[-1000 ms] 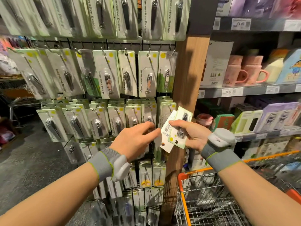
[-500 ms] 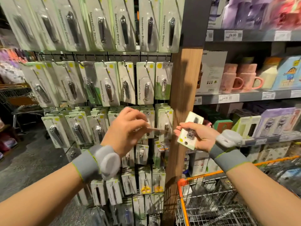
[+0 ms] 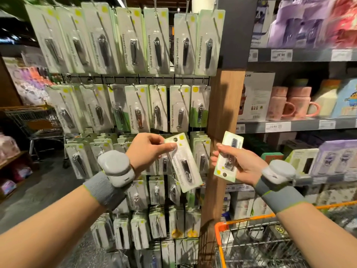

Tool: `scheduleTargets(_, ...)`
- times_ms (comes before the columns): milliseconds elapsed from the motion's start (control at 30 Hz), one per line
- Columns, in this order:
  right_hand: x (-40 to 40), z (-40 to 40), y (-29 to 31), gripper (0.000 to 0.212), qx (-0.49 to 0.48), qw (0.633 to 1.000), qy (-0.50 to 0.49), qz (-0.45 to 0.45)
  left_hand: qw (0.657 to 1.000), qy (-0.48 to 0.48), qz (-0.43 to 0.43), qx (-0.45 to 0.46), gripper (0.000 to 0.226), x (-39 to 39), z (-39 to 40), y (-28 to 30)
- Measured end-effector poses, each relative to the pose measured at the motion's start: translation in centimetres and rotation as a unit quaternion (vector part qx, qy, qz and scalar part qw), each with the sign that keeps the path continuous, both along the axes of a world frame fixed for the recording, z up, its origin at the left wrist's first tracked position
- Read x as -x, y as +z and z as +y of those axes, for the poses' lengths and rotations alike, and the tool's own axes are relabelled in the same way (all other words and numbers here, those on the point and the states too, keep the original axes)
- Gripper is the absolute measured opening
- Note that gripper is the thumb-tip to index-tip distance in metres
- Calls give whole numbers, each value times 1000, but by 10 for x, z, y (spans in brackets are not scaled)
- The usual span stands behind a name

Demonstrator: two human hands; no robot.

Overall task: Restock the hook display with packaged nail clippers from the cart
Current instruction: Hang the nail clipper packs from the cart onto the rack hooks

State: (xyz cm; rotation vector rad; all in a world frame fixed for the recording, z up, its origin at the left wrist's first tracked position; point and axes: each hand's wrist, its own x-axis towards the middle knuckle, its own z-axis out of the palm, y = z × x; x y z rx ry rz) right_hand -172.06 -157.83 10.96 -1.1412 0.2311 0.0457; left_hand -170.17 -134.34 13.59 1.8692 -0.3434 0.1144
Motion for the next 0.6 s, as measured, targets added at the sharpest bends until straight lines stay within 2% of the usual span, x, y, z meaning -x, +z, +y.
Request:
scheduleTargets(133, 1, 6, 13, 8, 14, 999, 10, -36, 1000, 17, -18, -13, 31, 3, 4, 6)
scheduleTargets(300, 5, 16, 36, 15, 29, 996, 16, -86, 997, 39, -61, 14, 25, 6, 11, 26)
scheduleTargets(600, 7, 36, 69, 13, 62, 982, 30, -174, 992, 68, -99, 50, 16, 18, 45, 54)
